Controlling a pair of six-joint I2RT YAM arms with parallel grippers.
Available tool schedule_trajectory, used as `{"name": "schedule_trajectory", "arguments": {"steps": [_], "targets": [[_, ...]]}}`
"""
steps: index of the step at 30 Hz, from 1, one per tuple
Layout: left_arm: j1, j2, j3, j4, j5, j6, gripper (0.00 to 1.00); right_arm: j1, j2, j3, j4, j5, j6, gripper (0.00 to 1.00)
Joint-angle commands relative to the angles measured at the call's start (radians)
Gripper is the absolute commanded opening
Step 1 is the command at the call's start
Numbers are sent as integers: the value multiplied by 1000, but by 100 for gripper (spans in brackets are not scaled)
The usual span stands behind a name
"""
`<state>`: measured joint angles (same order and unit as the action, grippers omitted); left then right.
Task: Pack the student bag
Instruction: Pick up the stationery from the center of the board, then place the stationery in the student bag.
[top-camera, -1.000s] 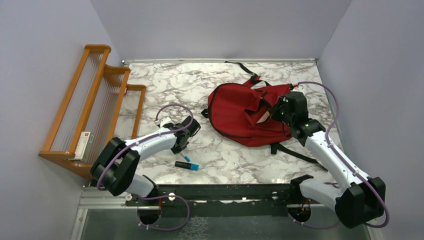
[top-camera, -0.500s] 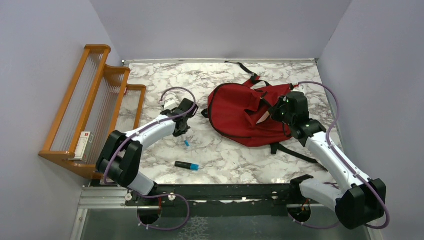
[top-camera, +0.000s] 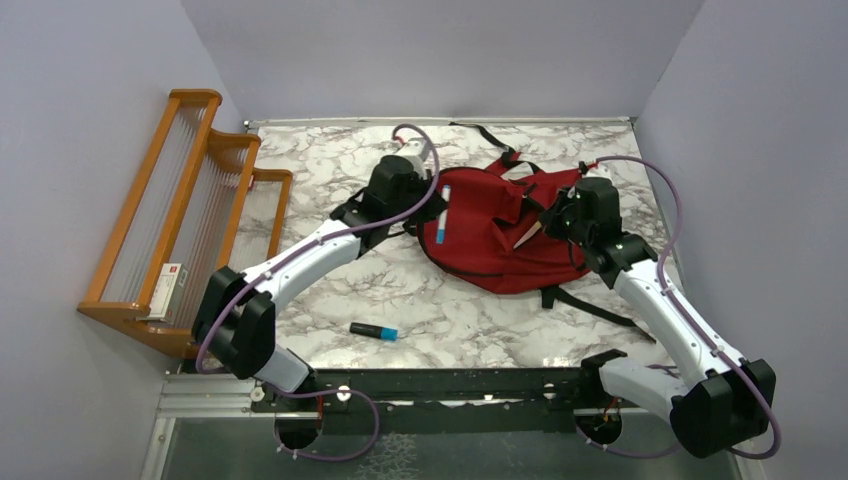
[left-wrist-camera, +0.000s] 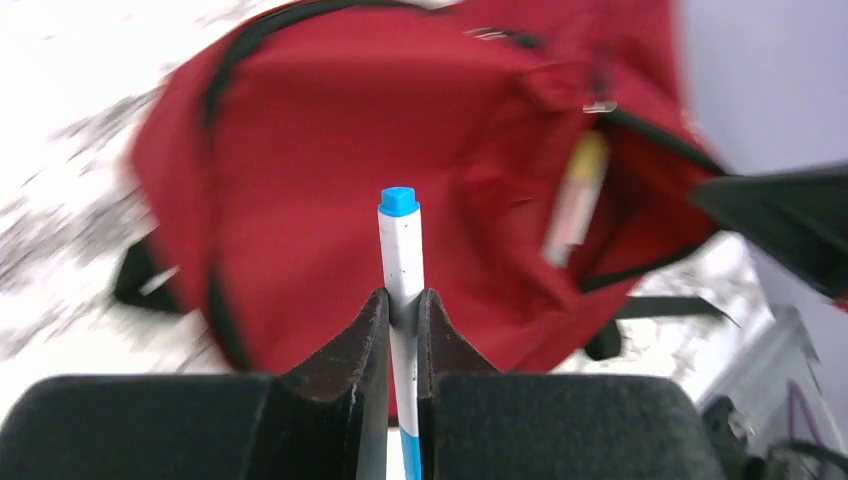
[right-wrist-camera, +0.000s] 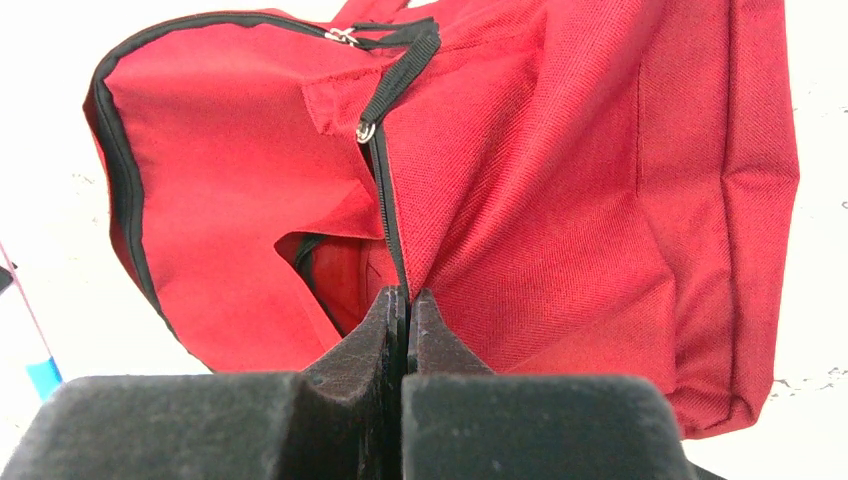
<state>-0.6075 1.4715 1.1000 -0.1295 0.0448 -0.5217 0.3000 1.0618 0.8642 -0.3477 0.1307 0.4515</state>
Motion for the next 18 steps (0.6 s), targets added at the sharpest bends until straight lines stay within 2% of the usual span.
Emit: {"name": "schedule_trajectory", "arguments": {"steps": [1,9,18], "targets": [[-96,92,99,284,221,134,0,1,-20,37,-33,2,-7,0],[-136,268,241,397,268,105,0,1,-25,33,-31,-28,15,1],[-141,363,296,395,283,82,0,0,99,35,-11,-71,-13,1]]}}
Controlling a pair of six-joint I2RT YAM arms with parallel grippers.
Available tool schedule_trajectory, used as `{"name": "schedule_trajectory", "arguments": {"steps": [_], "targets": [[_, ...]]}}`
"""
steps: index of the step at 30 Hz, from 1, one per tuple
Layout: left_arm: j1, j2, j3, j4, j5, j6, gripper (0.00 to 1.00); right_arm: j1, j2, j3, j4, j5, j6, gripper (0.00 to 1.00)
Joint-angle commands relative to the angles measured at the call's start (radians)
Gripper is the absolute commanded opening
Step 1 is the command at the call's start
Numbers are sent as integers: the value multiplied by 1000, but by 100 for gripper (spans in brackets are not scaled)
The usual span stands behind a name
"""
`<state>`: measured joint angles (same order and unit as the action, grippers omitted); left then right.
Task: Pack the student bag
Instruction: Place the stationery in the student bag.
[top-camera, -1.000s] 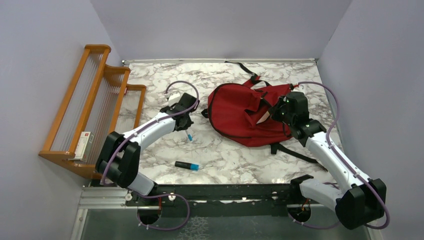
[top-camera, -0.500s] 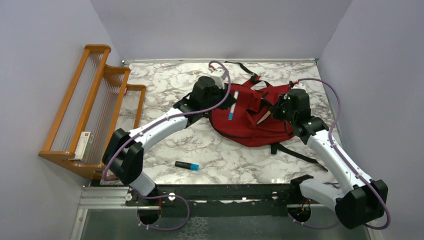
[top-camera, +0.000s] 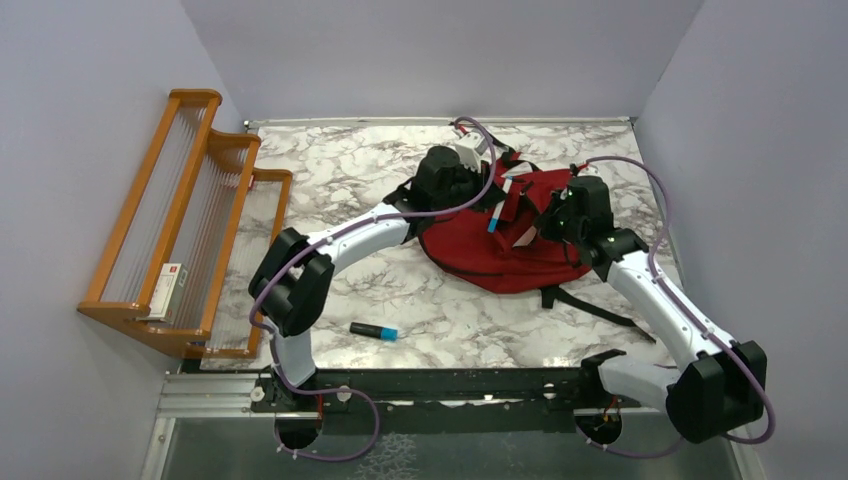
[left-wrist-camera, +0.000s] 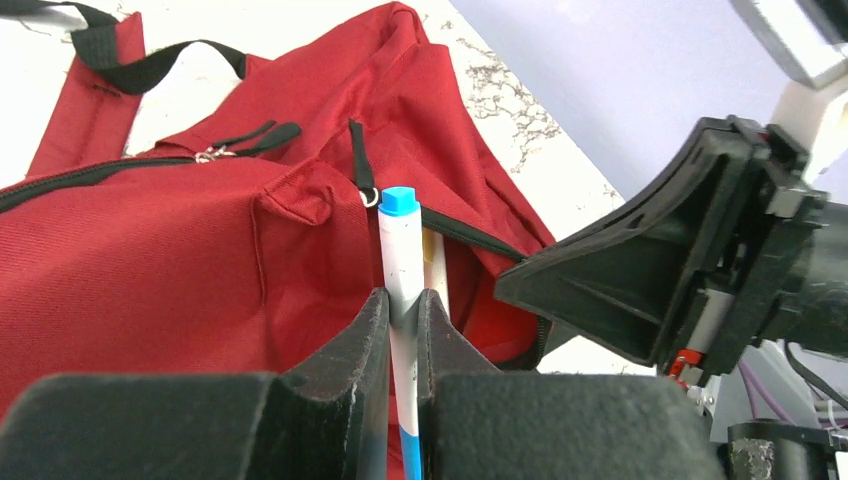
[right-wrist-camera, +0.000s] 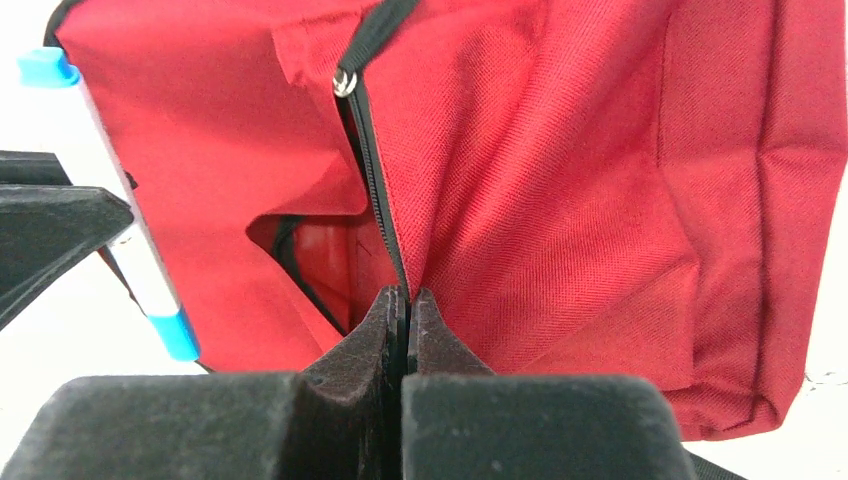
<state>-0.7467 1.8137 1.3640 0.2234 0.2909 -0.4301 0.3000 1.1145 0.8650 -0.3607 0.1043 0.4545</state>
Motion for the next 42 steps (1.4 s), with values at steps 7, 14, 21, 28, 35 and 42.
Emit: {"name": "schedule_trajectory", "arguments": {"steps": [7,14,21,28,35,42], "targets": [[-5,42,20,76,7,-27,0,-1,130,68,34,-66,-33,1],[-12,96,52,75,30,-56,0,-11,179,137,50,-22,-33,1],[-20,118,47,70,20,-88,0,-26,243,192,63,-17,-55,0],[-22,189,147,-34,65,-91,0,-31,245,188,67,-21,-65,1],[-22,244,227,-143,70,-116,0,-33,223,171,69,-5,-71,1],[-22,271,252,-180,74,-181,0,-33,199,175,63,-18,-74,1]]}}
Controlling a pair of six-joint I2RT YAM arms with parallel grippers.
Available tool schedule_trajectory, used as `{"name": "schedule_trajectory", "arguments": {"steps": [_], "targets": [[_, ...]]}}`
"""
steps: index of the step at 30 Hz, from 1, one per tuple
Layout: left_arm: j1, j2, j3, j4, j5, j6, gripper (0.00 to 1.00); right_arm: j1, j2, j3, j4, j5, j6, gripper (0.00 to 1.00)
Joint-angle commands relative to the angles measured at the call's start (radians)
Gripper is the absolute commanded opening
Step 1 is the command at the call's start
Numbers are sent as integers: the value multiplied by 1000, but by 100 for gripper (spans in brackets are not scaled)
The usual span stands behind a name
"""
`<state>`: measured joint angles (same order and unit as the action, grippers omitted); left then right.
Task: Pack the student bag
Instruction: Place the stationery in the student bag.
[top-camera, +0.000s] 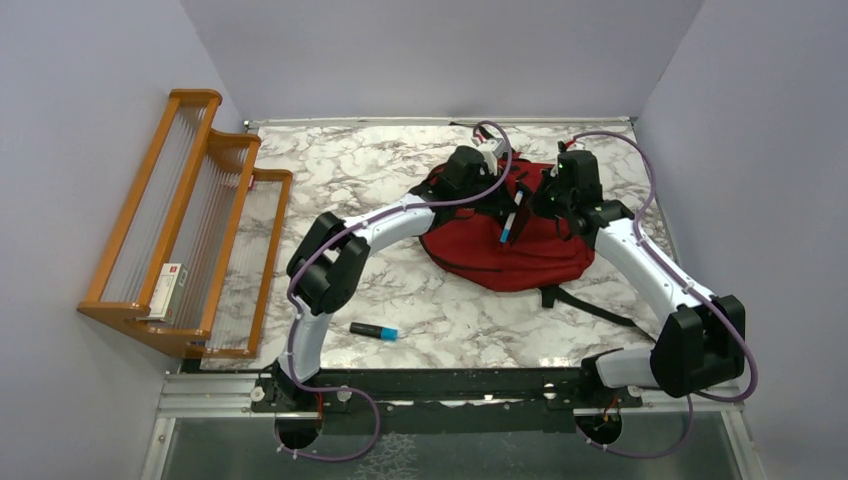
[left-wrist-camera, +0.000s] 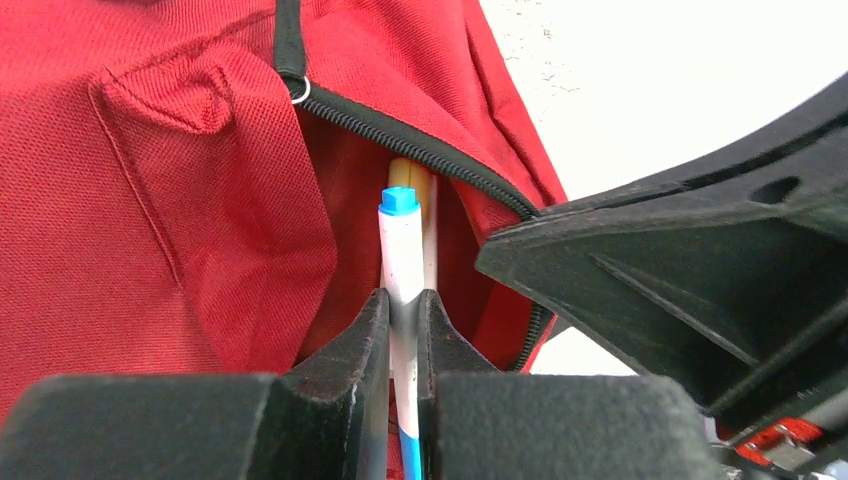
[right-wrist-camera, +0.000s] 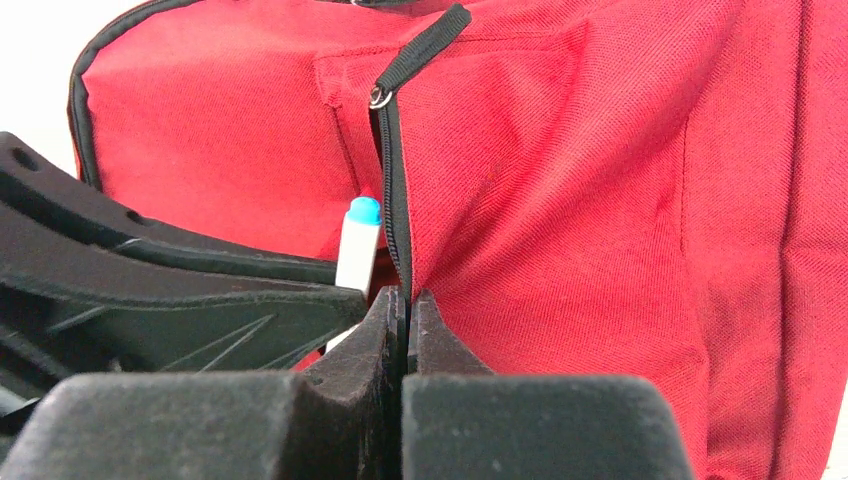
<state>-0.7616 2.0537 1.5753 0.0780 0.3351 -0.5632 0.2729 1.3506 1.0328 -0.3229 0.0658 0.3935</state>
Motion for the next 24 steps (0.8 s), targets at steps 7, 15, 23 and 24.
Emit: {"name": "schedule_trajectory", "arguments": {"steps": [7,15,23,24], "targets": [[-3,105,201,-111,57,-66,0,-6,-39,7,21,14,-12,1],[17,185,322,-119,86,-91,0,-6,-63,-6,26,-19,-3,0],[18,237,336,-82,124,-125,15,-6,-75,-18,26,-29,7,0],[16,231,323,-81,123,-123,19,-6,-77,-20,27,-29,7,1]]}}
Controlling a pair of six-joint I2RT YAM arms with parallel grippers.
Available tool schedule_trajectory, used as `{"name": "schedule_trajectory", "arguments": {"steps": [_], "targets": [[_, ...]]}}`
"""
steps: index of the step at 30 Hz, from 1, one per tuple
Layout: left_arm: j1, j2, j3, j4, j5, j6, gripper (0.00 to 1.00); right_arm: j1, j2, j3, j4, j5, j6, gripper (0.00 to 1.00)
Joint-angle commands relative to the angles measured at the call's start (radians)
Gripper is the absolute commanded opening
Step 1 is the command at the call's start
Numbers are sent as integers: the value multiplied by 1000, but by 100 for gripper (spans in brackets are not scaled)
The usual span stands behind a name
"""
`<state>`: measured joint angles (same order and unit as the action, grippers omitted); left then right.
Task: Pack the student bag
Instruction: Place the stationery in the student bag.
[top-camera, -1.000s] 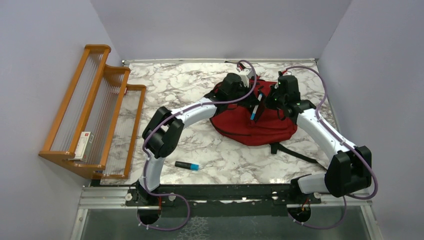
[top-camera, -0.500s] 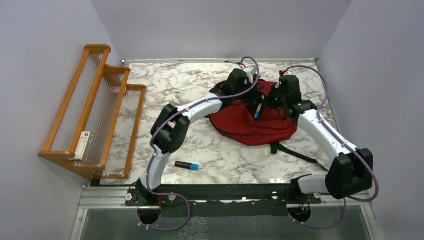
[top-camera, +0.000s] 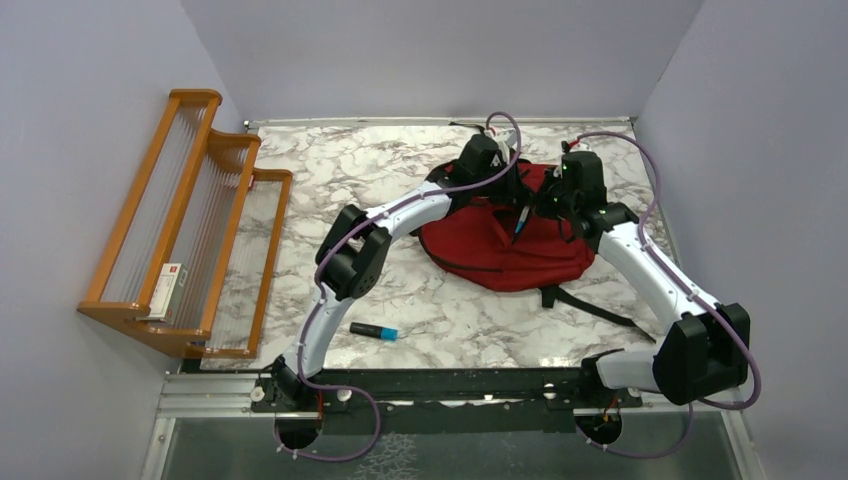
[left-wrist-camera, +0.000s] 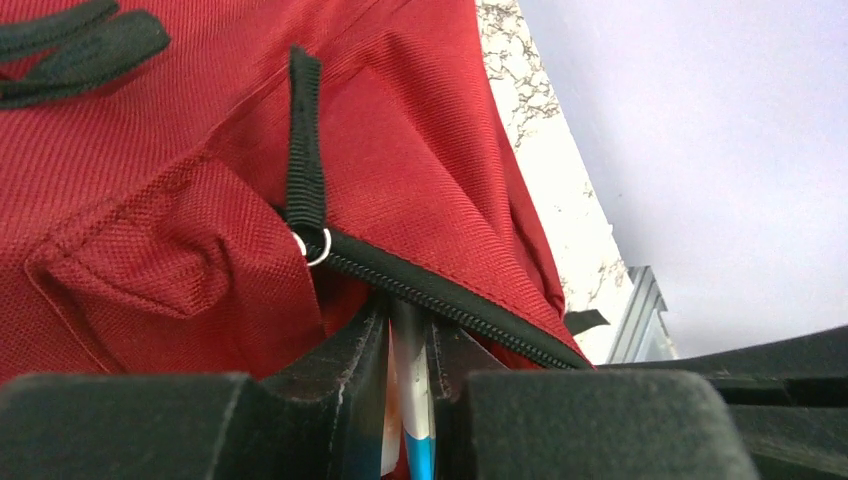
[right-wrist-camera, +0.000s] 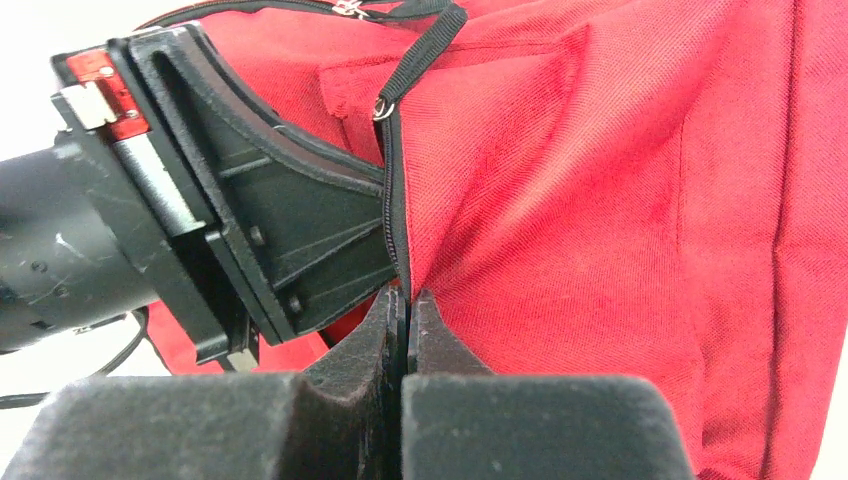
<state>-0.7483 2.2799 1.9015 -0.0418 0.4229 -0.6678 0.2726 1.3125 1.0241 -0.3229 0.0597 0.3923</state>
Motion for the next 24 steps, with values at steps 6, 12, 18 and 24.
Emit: {"name": "schedule_trajectory", "arguments": {"steps": [6,12,18,24], "targets": [[8,-32,-52,60,11,7,35,-6,-34,-16,32,-24,7,1],[26,-69,-78,50,0,13,36,-6,-34,-16,33,-34,11,1],[47,-163,-144,49,-27,55,37,-6,-65,-23,32,-21,7,0],[67,-269,-177,-38,-83,152,38,-6,-87,-31,24,-21,5,1]]}}
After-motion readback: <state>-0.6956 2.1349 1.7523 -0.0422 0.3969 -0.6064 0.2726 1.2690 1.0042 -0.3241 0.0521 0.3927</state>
